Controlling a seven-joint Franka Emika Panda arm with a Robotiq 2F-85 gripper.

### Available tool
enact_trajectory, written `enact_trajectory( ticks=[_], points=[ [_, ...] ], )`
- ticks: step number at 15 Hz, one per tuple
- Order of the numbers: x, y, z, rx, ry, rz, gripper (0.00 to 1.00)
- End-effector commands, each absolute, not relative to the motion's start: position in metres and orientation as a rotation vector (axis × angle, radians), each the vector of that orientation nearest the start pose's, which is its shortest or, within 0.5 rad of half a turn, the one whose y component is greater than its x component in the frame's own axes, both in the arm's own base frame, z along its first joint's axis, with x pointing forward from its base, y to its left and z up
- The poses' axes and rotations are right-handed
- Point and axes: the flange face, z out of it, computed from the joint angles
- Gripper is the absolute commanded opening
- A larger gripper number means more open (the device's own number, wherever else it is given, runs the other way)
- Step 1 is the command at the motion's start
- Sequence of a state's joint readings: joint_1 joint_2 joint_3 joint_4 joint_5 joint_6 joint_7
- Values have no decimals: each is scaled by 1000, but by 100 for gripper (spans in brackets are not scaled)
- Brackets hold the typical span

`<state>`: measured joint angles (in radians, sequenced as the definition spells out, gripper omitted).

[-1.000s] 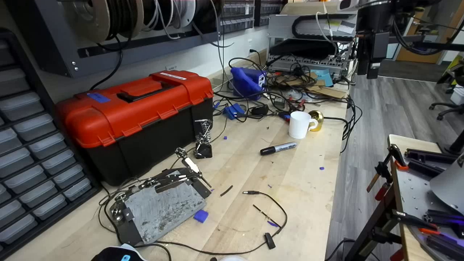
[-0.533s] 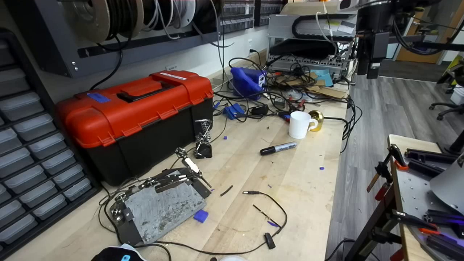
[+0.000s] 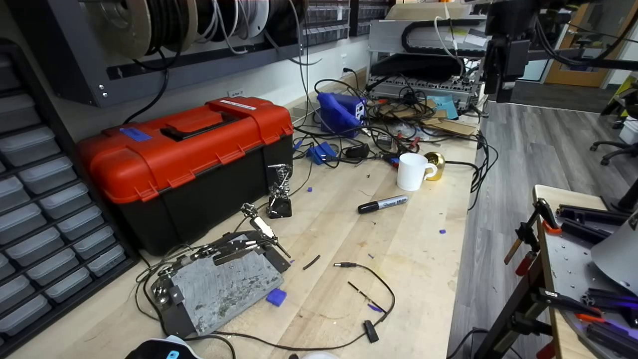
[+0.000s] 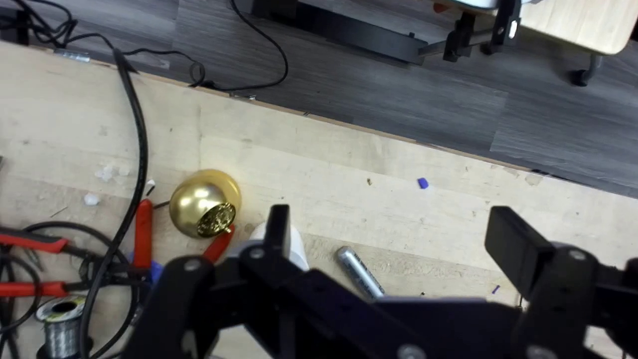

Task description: Put the black marker in the white mug

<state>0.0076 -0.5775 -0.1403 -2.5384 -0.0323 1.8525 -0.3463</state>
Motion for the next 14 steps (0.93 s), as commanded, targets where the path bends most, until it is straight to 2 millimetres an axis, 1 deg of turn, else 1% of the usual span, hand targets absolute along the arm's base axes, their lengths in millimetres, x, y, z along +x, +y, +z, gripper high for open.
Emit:
enact_trajectory(
  ticks=[1, 5, 8, 11, 14],
  points=[
    [366, -39, 483, -3162, -474, 48, 100],
    [381, -18, 500, -3206, -663, -65, 100],
    [392, -5, 504, -3204, -786, -150, 100],
    [401, 1, 500, -3178, -939, -224, 100],
    [413, 10, 490, -3145, -1060, -237, 100]
  ],
)
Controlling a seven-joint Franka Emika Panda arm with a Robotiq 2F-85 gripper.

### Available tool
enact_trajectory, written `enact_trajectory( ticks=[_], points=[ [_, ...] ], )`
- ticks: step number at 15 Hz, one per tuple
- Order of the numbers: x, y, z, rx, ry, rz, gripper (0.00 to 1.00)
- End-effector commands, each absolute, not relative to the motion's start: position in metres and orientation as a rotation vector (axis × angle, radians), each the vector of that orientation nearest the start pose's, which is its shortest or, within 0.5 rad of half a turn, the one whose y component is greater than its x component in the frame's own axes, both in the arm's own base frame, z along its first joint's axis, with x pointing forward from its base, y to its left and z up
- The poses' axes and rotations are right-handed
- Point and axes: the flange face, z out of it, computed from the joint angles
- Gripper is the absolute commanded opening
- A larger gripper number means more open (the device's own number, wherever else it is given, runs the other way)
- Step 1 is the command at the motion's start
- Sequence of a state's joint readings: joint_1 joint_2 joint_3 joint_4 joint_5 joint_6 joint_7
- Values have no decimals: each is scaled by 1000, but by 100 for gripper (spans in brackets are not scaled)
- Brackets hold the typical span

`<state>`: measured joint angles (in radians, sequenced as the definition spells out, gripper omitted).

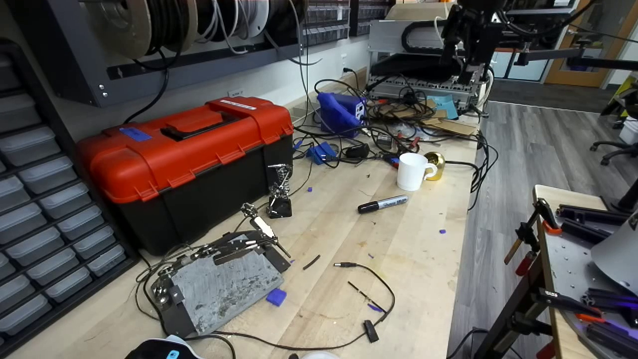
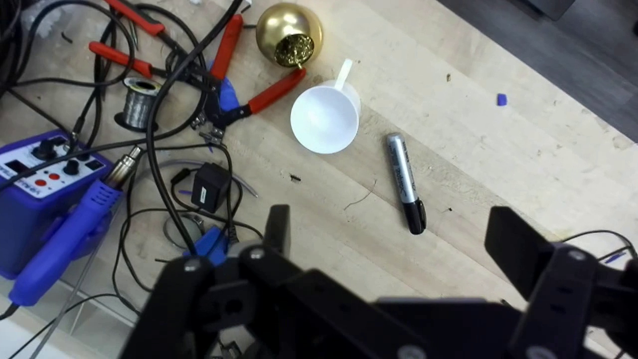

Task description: Put the black marker in the white mug

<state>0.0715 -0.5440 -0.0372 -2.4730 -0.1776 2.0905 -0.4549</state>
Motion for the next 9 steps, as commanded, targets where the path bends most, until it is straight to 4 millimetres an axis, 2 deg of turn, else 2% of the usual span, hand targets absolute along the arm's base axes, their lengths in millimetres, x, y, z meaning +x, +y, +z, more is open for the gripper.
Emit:
enact_trajectory(
  ticks=[1, 9],
  points=[
    [418, 12, 485, -3132, -1088, -230, 100],
    [434, 27, 438, -3040, -1276, -110, 100]
  ],
)
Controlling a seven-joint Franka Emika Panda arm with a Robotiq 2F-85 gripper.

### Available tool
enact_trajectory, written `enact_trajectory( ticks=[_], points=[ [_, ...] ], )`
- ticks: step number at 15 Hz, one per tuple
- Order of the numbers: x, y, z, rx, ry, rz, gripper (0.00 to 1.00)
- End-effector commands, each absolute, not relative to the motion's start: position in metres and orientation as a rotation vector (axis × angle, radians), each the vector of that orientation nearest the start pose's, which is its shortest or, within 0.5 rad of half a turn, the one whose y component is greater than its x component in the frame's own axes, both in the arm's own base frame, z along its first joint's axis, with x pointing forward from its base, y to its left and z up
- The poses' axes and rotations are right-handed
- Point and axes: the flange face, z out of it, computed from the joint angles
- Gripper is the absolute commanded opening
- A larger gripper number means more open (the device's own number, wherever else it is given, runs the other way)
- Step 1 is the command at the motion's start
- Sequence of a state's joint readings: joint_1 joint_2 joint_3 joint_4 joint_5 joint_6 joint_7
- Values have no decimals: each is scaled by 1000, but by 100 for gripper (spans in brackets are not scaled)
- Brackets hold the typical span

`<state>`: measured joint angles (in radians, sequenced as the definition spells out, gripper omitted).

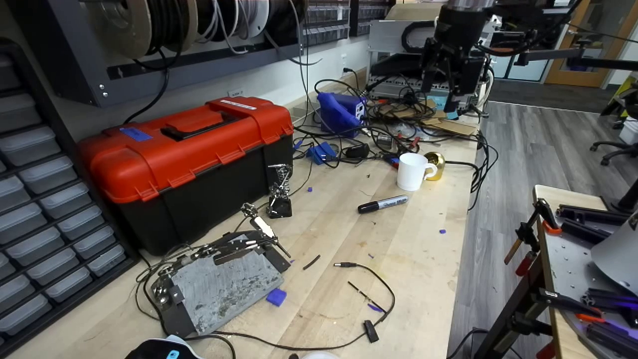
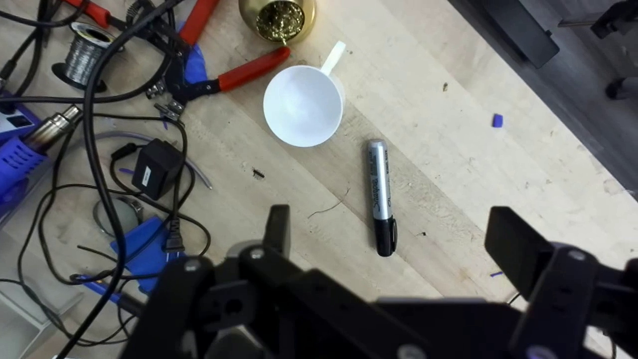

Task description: Put the black marker in the white mug

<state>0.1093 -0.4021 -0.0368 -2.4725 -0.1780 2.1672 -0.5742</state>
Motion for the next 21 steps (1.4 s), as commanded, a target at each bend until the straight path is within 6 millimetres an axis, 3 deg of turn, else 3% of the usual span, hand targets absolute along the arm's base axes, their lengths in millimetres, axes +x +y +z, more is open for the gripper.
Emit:
enact_trajectory(
  ticks=[1, 5, 12, 21],
  points=[
    [435, 28, 434, -3033, -1292, -111, 100],
    [437, 27, 421, -3018, -1340, -150, 100],
    [439, 30, 420, -3025, -1305, -111, 100],
    [464, 61, 430, -2946, -1538, -125, 100]
  ],
)
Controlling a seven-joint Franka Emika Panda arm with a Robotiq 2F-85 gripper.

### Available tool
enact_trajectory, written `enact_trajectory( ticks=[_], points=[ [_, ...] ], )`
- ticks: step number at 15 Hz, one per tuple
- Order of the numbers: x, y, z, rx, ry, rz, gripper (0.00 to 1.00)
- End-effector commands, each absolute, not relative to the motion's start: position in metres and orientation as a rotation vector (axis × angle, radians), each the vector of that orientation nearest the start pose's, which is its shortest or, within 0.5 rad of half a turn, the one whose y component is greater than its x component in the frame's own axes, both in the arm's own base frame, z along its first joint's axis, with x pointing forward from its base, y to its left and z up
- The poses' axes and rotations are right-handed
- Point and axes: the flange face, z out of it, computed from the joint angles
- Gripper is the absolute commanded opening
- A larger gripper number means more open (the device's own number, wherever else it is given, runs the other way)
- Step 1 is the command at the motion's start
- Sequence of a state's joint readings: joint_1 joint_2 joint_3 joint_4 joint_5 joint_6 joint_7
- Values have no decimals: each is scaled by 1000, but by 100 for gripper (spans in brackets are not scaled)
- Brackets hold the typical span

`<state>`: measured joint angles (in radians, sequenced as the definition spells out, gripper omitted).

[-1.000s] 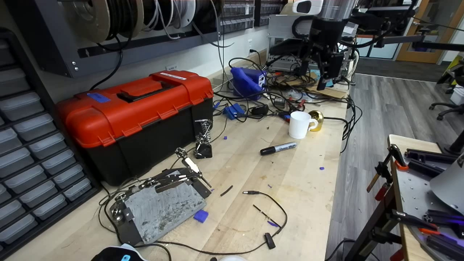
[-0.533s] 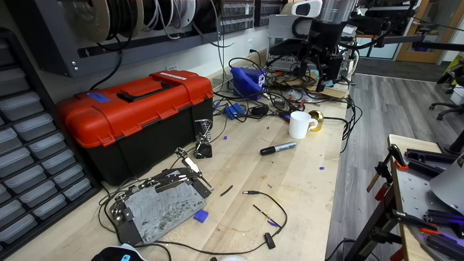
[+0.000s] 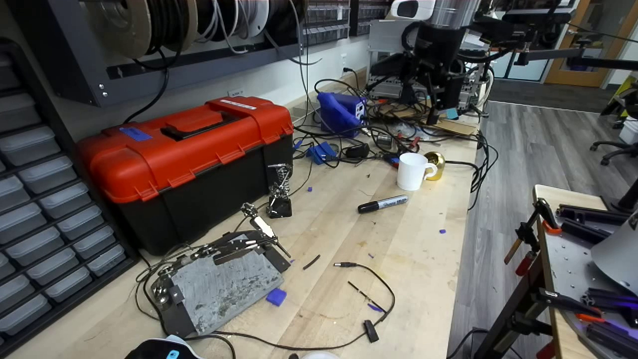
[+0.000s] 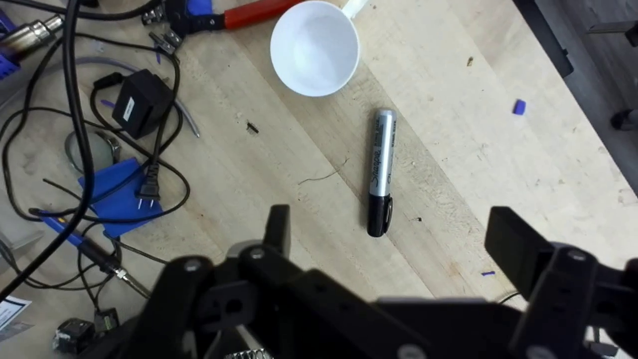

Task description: Put the black marker in the white mug

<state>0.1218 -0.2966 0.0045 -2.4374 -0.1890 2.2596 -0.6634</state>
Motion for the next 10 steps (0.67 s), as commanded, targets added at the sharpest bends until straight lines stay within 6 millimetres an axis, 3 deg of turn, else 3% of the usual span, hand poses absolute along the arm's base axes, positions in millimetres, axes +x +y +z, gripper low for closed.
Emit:
enact_trajectory(
  ticks=[1, 10],
  points=[
    [467, 65, 428, -2923, -1562, -132, 100],
    [487, 104, 387, -2783, -1585, -67, 100]
  ],
)
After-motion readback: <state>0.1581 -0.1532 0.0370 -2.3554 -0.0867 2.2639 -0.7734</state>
